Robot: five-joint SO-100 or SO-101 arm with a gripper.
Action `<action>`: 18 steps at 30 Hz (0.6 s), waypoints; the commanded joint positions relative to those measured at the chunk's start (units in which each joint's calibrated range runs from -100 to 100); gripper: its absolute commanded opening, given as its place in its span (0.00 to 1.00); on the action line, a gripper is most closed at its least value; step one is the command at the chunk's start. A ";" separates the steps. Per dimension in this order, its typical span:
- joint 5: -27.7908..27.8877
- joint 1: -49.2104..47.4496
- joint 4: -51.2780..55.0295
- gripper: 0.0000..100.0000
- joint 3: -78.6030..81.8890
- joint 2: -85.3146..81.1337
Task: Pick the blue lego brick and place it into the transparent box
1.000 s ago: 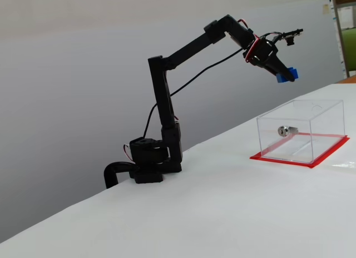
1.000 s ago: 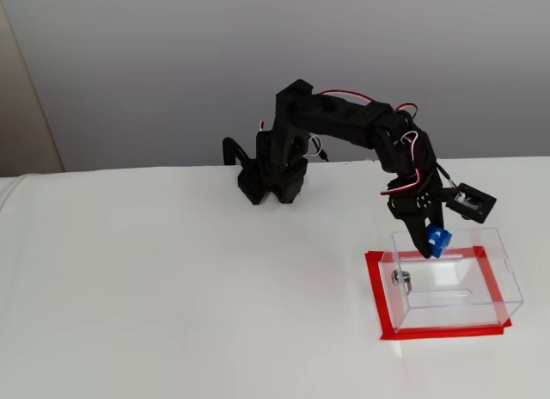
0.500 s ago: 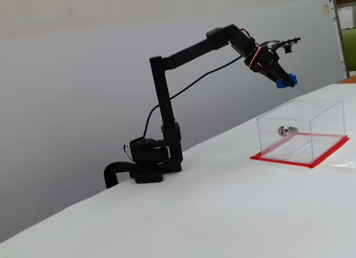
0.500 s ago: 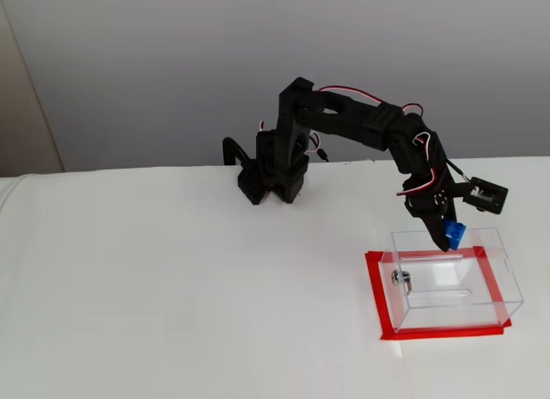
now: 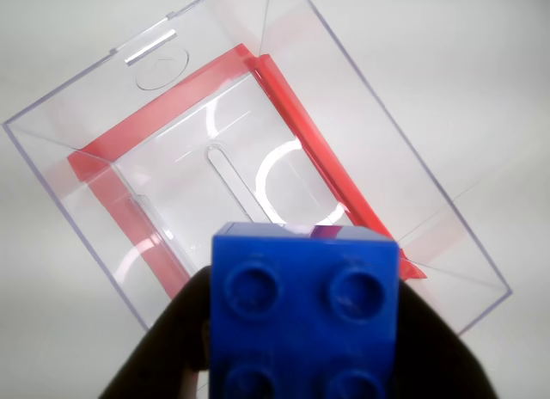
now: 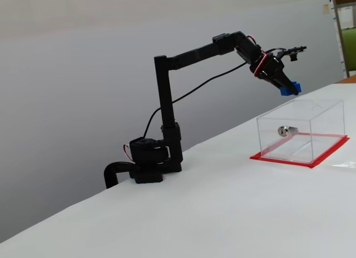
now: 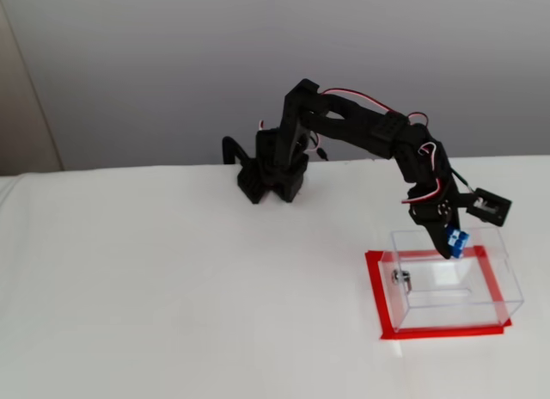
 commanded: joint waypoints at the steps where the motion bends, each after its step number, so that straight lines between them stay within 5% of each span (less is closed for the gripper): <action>1: -0.17 0.57 -0.89 0.10 -0.89 -0.84; 8: 0.20 0.71 -0.89 0.21 -0.89 -0.76; 18: 0.35 1.31 -2.10 0.21 -0.44 -1.60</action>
